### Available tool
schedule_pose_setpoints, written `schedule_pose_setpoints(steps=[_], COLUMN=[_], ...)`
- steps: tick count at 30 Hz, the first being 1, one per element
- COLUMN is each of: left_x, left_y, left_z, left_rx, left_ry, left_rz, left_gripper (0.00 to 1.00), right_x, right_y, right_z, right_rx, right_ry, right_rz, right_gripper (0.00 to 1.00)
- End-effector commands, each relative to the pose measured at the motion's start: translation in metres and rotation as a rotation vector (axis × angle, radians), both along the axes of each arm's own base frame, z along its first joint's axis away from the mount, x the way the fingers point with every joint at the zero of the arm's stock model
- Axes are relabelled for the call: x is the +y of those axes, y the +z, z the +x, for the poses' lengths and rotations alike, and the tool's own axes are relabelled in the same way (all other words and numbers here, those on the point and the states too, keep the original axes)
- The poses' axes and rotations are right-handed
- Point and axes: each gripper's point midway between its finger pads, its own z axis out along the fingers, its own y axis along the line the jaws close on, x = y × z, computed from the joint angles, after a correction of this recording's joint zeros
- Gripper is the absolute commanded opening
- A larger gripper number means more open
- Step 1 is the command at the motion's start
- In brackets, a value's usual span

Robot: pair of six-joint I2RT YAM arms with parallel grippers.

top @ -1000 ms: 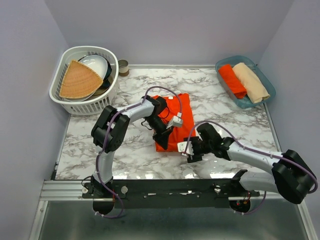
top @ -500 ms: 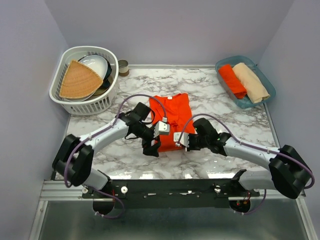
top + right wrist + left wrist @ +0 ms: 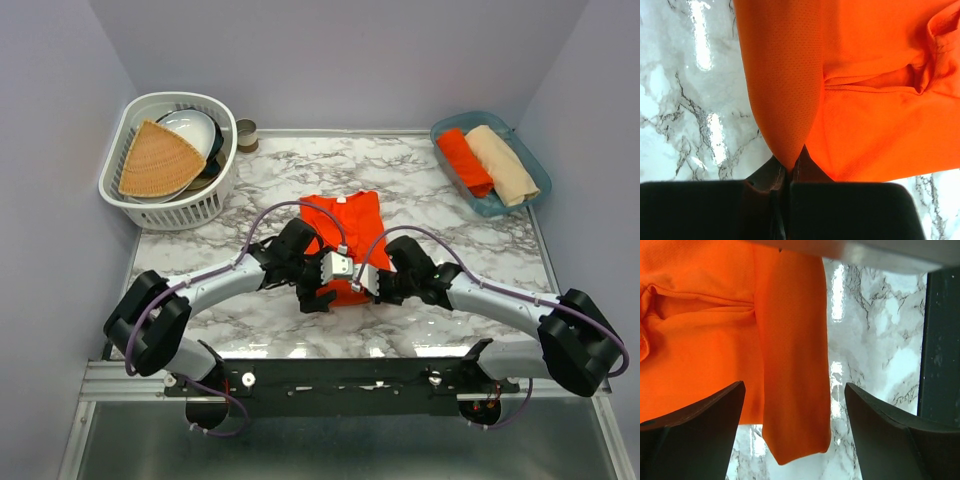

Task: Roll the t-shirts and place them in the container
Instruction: Roll the T-shirt to the center of the board.

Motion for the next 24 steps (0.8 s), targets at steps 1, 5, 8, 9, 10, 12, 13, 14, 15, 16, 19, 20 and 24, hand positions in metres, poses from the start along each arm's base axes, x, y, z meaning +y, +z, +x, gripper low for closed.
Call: schedule_pose_setpoints(steps=[1, 5, 8, 9, 10, 12, 13, 14, 15, 16, 19, 20, 24], left_x=[-0.001, -0.003, -0.003, -0.004, -0.005, 0.001, 0.001, 0.002, 0.010, 0.008, 0.014, 0.015, 0.021], left_y=[-0.008, -0.012, -0.012, -0.011, -0.012, -0.012, -0.012, -0.011, -0.010, -0.008, -0.007, -0.007, -0.007], left_z=[0.005, -0.009, -0.019, -0.022, -0.023, -0.032, -0.032, -0.033, -0.032, -0.030, -0.028, -0.027, -0.027], left_rx=[0.008, 0.115, 0.189, 0.214, 0.232, 0.314, 0.348, 0.385, 0.431, 0.456, 0.525, 0.528, 0.595], left_ry=[0.004, -0.033, -0.053, -0.063, -0.078, -0.087, -0.085, -0.083, -0.055, -0.065, -0.062, -0.076, -0.066], left_rz=[0.052, 0.068, 0.080, 0.078, 0.087, 0.109, 0.107, 0.100, 0.105, 0.087, 0.093, 0.091, 0.115], left_gripper=[0.82, 0.49, 0.33, 0.31, 0.20, 0.10, 0.05, 0.00, 0.00, 0.00, 0.00, 0.00, 0.00], right_x=[0.003, 0.001, 0.001, -0.003, 0.001, -0.003, 0.001, 0.003, -0.005, -0.006, -0.010, -0.005, -0.011], right_y=[0.004, 0.001, -0.001, -0.003, 0.004, 0.001, 0.010, 0.012, 0.007, 0.007, 0.007, 0.016, 0.020], right_z=[-0.006, -0.009, -0.014, -0.019, -0.016, -0.026, -0.022, -0.027, -0.031, -0.031, -0.031, -0.026, -0.030], right_rx=[0.042, 0.060, 0.100, 0.135, 0.138, 0.236, 0.237, 0.282, 0.346, 0.362, 0.463, 0.475, 0.646], right_ry=[-0.011, -0.009, 0.011, 0.012, 0.034, 0.046, 0.071, 0.100, 0.092, 0.104, 0.114, 0.122, 0.116], right_rz=[0.026, 0.014, -0.002, -0.013, -0.004, -0.008, 0.007, 0.029, 0.005, 0.005, 0.000, 0.021, 0.007], right_gripper=[0.03, 0.04, 0.04, 0.04, 0.04, 0.04, 0.04, 0.04, 0.04, 0.04, 0.04, 0.04, 0.03])
